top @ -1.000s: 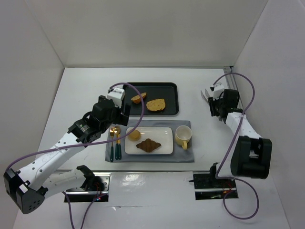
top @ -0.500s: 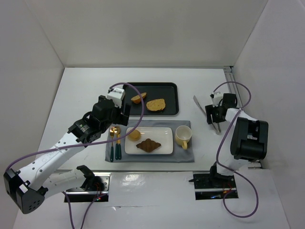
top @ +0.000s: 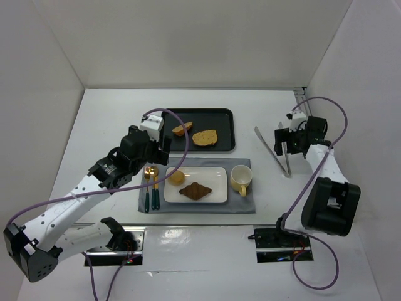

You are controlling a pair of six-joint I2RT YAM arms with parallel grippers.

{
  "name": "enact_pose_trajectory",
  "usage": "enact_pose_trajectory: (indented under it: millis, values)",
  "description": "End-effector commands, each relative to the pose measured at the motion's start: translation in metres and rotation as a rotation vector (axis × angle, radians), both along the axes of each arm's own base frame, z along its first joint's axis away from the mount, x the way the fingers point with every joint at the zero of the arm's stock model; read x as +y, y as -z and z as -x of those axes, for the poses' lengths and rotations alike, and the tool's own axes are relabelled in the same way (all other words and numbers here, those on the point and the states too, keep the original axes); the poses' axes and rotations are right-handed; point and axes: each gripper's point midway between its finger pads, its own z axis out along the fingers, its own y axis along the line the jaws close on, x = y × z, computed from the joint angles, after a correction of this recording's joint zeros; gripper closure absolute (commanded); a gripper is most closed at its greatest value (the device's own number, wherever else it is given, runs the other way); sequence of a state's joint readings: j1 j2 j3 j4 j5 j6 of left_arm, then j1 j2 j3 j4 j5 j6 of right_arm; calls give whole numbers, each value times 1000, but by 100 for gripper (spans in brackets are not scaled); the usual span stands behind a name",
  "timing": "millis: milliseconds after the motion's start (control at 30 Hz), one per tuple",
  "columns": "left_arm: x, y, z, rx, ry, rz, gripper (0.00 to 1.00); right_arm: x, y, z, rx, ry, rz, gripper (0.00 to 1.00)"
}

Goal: Place the bread

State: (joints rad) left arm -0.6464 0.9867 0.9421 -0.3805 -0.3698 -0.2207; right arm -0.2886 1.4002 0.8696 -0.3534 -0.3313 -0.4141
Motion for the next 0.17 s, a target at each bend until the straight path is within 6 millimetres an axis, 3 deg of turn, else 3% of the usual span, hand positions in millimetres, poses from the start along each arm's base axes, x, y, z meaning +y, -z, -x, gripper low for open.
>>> enact_pose_trajectory:
  millis: [0, 33, 133]
  values:
    - [0, -13, -3, -45, -22, 54, 0, 5, -58, -11, -141, 12, -30, 1]
    - [0, -13, -3, -45, -22, 54, 0, 7, -76, -14, -200, 6, -31, 1]
    - [-5, -15, -3, -48, 9, 61, 0, 13, -94, -15, -273, 38, -48, 1]
